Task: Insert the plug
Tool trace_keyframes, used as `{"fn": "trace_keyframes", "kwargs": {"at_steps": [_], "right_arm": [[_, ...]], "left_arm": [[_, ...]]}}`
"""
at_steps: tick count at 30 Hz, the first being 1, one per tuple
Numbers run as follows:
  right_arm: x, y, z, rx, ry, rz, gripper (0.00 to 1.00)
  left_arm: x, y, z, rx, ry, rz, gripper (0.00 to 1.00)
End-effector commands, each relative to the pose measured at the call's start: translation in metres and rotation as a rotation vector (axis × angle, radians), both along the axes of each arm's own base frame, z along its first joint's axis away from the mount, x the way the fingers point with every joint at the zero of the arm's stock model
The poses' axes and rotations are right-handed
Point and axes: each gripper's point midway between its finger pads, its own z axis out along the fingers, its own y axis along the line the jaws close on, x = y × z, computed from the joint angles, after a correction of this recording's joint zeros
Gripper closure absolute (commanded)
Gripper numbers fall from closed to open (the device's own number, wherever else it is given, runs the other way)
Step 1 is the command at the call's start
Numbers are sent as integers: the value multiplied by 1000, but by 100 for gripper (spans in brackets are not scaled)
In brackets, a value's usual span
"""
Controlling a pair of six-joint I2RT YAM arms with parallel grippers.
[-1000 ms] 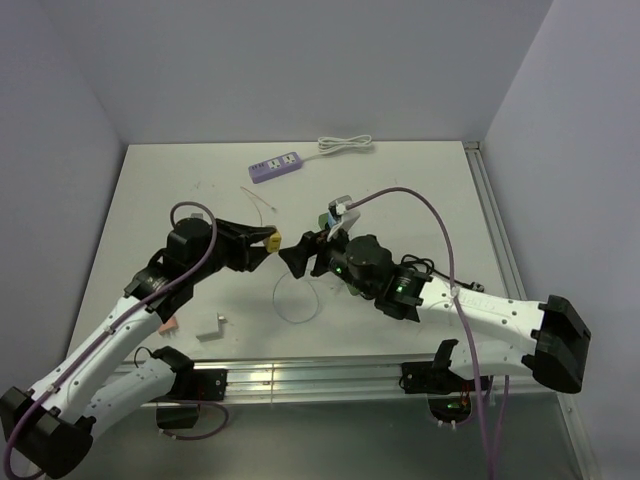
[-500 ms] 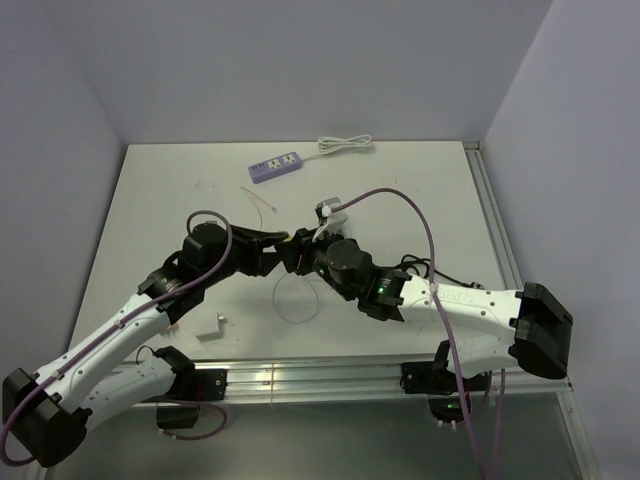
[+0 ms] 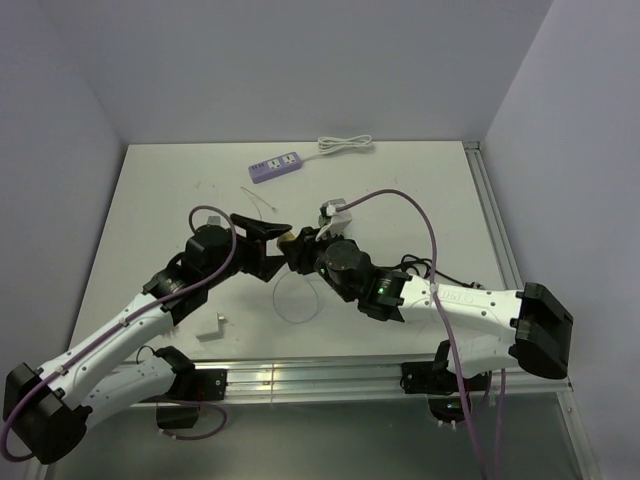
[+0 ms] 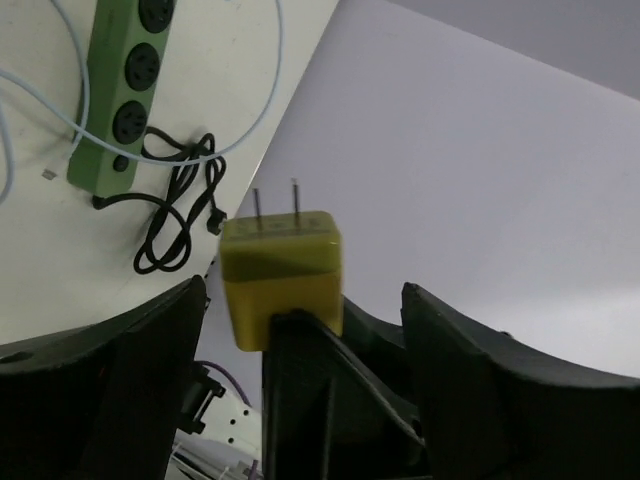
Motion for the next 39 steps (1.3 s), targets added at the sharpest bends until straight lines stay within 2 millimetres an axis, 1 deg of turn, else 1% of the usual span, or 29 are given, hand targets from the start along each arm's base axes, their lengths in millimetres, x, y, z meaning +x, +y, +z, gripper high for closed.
{"fn": "trace_keyframes", "kwargs": {"at_steps": [1, 2, 3, 4, 6, 7, 8, 10, 11, 12, 13, 14, 15, 16, 17, 18, 19, 20, 21, 23, 25, 26, 28, 29, 30, 33, 34, 38, 39], "right_arm": [[0, -18, 10, 27, 13, -67, 100], [-1, -23, 10, 28, 18, -73, 100], [-3, -29, 4, 0, 30, -76, 100], [-2, -40, 9, 10, 25, -97, 100], [-3, -58, -5, -40, 47, -118, 100], [-3, -65, -7, -52, 48, -122, 100], [1, -81, 1, -46, 38, -147, 100], [0, -97, -5, -106, 60, -127, 100], [11, -111, 8, -105, 67, -137, 100], [13, -126, -3, -172, 111, -151, 100], [17, -135, -4, -203, 124, -159, 100], [24, -145, 10, -224, 114, -178, 100], [30, -168, -2, -295, 171, -236, 100], [35, -177, -5, -337, 189, -261, 100], [35, -187, -3, -389, 212, -277, 100], [41, -200, -4, -416, 234, -330, 100], [45, -205, -10, -443, 261, -347, 100], [48, -208, -8, -450, 269, -355, 100], [49, -212, -13, -456, 299, -356, 100], [52, -212, -18, -438, 332, -346, 100], [55, -217, -25, -421, 368, -335, 100], [55, -220, -27, -422, 379, -341, 100], [55, -228, -31, -416, 396, -352, 100], [54, -231, -33, -413, 399, -353, 100], [53, -232, -33, -406, 402, -352, 100], [45, -240, -35, -373, 397, -350, 100], [41, -241, -41, -373, 409, -345, 100], [37, -247, -47, -355, 413, -340, 100], [35, -247, -49, -356, 418, -337, 100]], "left_arm": [[3, -2, 50, 22, -212, -31, 15], [2, 2, 49, 118, -274, -52, 3], [5, 12, 39, 213, -276, -28, 2], [5, 20, 49, 296, -336, -33, 1], [5, 33, 44, 398, -349, -24, 2], [4, 38, 44, 427, -377, -19, 3], [1, 37, 40, 468, -430, -59, 6], [-8, 24, 34, 453, -526, -158, 10], [-10, 22, 27, 476, -554, -191, 13], [-13, 17, 9, 487, -538, -236, 14], [-18, 8, 6, 462, -558, -294, 14], [-21, 3, -1, 473, -581, -334, 14], [-23, -1, -6, 468, -587, -369, 13], [-25, -11, -11, 449, -611, -415, 12], [-25, -15, -16, 468, -636, -447, 2], [-24, -23, -20, 486, -645, -476, 1], [-22, -28, -20, 511, -660, -487, 1], [-8, -20, -30, 638, -648, -435, 0], [-12, -37, -27, 675, -667, -473, 1], [-9, -43, -34, 865, -708, -434, 0], [-4, -54, -38, 974, -759, -417, 1], [-6, -66, -31, 992, -817, -384, 1], [-4, -75, -43, 1079, -881, -398, 1], [-3, -84, -39, 1095, -926, -375, 0], [-2, -89, -52, 1142, -937, -402, 1], [6, -102, -63, 1257, -993, -450, 1], [11, -104, -66, 1312, -1027, -468, 1], [26, -118, -80, 1430, -1049, -485, 0], [33, -127, -87, 1456, -1035, -491, 0]]}}
